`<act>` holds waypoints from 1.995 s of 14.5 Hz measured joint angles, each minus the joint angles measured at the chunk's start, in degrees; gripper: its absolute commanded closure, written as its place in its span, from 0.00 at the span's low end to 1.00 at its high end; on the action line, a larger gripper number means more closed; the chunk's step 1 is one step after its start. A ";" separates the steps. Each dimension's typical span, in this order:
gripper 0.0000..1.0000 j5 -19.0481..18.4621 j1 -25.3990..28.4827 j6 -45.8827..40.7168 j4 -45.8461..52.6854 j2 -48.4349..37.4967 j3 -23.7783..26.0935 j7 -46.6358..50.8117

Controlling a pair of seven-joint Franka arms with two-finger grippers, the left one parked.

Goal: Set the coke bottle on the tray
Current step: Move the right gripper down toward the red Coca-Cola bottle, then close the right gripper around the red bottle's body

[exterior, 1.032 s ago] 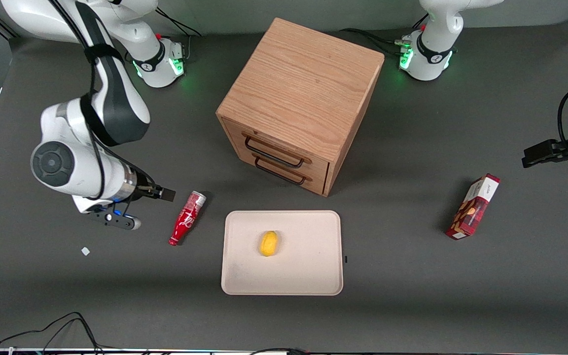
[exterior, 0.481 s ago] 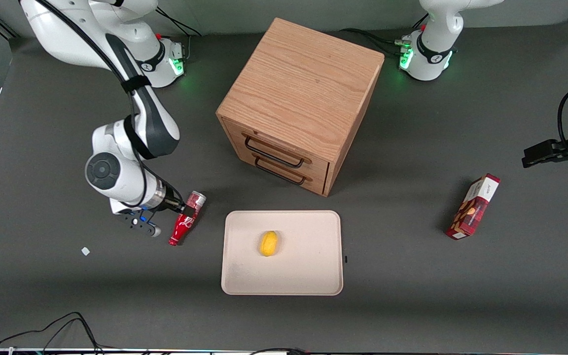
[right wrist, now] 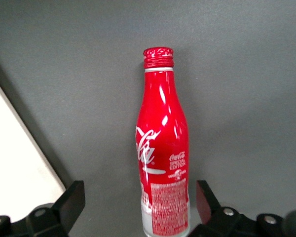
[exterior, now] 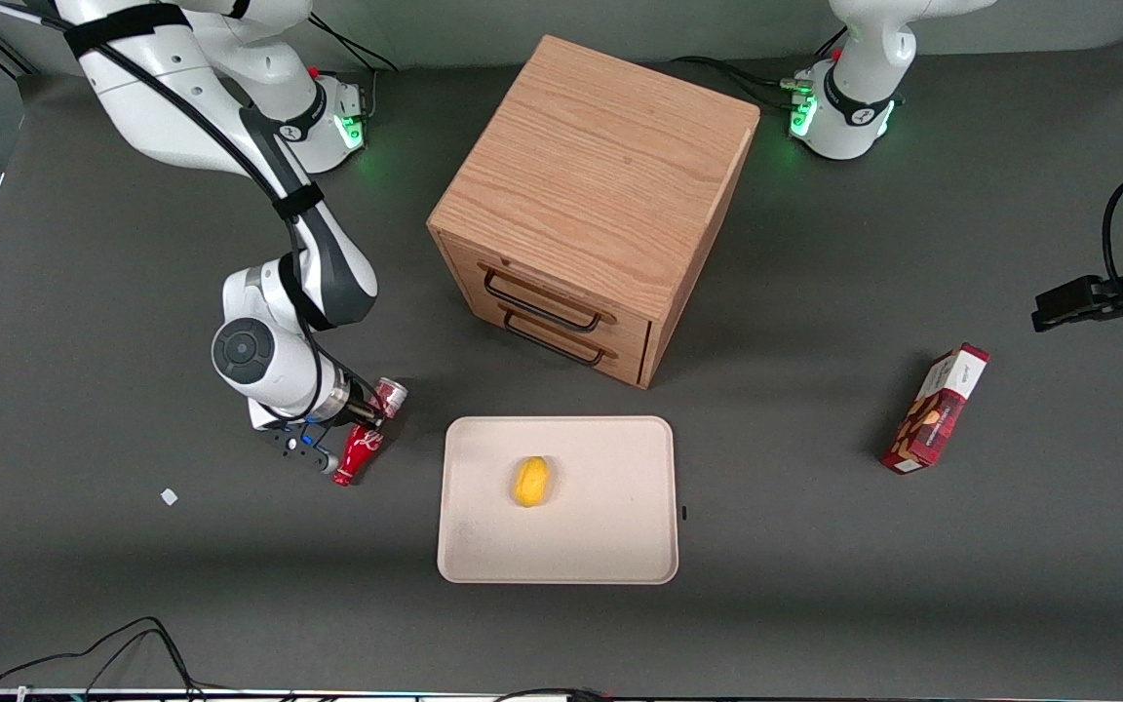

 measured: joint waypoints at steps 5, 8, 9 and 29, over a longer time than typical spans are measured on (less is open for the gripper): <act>0.00 -1.12 0.00 3.47 -0.36 3.74 -0.02 0.01; 0.00 -1.22 0.00 4.30 -0.36 4.74 -0.02 0.01; 0.00 -1.23 0.00 4.31 -0.36 4.80 -0.03 0.01; 1.00 -3.84 -0.01 4.65 -0.52 5.28 -0.05 0.05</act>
